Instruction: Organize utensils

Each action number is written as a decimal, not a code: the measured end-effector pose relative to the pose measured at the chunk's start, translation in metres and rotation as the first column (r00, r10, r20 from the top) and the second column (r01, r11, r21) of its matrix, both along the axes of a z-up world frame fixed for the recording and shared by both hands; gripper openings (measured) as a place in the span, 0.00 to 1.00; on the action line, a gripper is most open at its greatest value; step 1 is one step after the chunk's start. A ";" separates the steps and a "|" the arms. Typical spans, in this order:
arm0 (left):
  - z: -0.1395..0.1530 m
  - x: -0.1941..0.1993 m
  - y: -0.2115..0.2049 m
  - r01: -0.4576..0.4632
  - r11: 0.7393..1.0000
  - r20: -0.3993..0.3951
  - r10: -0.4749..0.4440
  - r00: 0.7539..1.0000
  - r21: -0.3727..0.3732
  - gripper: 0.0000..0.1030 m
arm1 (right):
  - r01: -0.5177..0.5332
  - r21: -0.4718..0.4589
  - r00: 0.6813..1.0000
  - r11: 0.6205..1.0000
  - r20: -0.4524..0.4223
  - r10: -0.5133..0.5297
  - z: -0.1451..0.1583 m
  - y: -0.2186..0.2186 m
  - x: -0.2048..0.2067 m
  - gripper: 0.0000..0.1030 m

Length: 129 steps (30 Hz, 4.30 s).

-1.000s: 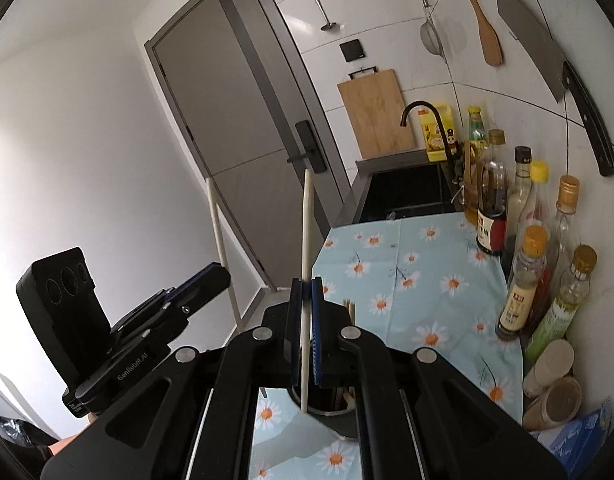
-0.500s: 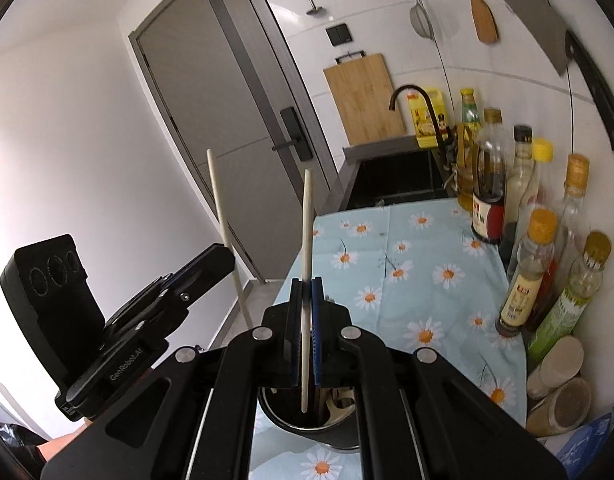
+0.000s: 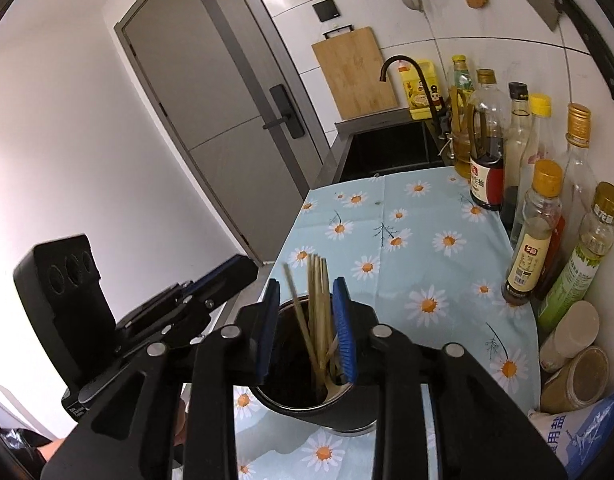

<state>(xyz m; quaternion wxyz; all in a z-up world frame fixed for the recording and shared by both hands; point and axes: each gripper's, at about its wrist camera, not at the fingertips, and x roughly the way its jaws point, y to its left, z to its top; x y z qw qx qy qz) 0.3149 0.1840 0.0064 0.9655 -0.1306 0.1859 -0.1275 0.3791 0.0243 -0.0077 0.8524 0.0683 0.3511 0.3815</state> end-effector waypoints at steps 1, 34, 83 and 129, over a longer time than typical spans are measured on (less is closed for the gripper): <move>0.000 -0.001 0.000 -0.001 1.000 -0.004 0.001 1.000 0.003 0.05 | 0.002 0.002 1.000 1.000 0.002 -0.002 0.001 -0.001 -0.001 0.28; 0.022 -0.141 -0.042 -0.066 0.996 -0.066 0.070 0.995 0.060 0.62 | 0.057 -0.043 0.993 0.997 0.106 -0.052 0.005 -0.096 -0.114 0.72; -0.046 -0.265 -0.156 -0.336 0.918 -0.276 0.385 0.881 0.210 0.93 | -0.053 -0.204 0.996 0.977 0.054 0.065 -0.070 -0.177 -0.214 0.95; -0.056 -0.264 -0.153 -0.323 0.924 -0.307 0.374 0.875 0.205 0.93 | -0.070 -0.215 0.996 0.974 0.044 0.081 -0.078 -0.171 -0.223 0.95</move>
